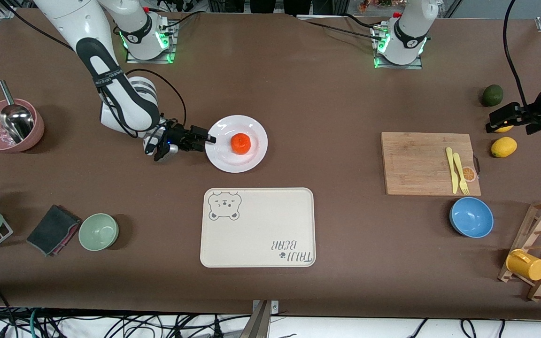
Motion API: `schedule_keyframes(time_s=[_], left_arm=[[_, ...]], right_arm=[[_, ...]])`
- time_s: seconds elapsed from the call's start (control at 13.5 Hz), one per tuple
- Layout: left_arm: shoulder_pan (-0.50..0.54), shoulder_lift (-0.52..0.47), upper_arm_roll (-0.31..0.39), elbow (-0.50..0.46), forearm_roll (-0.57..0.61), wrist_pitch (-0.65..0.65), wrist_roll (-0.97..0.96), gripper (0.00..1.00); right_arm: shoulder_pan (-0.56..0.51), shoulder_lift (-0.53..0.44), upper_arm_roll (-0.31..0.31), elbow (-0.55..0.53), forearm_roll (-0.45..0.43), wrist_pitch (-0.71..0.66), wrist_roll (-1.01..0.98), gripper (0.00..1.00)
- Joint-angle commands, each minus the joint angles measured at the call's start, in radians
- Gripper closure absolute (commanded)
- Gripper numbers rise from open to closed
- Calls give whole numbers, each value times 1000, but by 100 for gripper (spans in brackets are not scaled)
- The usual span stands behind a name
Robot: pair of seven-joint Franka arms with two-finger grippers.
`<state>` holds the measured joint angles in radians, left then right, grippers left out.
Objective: Place orange and plate with both arms
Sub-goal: 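Move the right gripper to the plate rim and grip it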
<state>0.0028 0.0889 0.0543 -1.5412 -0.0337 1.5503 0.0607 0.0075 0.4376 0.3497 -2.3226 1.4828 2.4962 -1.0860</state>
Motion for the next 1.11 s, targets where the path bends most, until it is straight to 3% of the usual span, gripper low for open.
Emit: schedule_keyframes(time_s=[0.0,0.37,0.67,0.89,1.04], left_arm=[[3,-1,-2,10,11,1,14,0],[5,-1,-2,10,11,1,14,0],[2,-1,-2,9,11,1,14,0],[2,0,-2,9,11,1,14,0],[2,0,-2,9,11,1,14,0]], right_arm=[[-3,1,31,-4,34,41,-31,17],[-3,10,46,-4,71,55,-66,29],[-4,21,46,-6,71,55,-86,57],[-6,24,46,-6,73,55,-87,68],[-9,32,46,-8,76,55,-100,70]])
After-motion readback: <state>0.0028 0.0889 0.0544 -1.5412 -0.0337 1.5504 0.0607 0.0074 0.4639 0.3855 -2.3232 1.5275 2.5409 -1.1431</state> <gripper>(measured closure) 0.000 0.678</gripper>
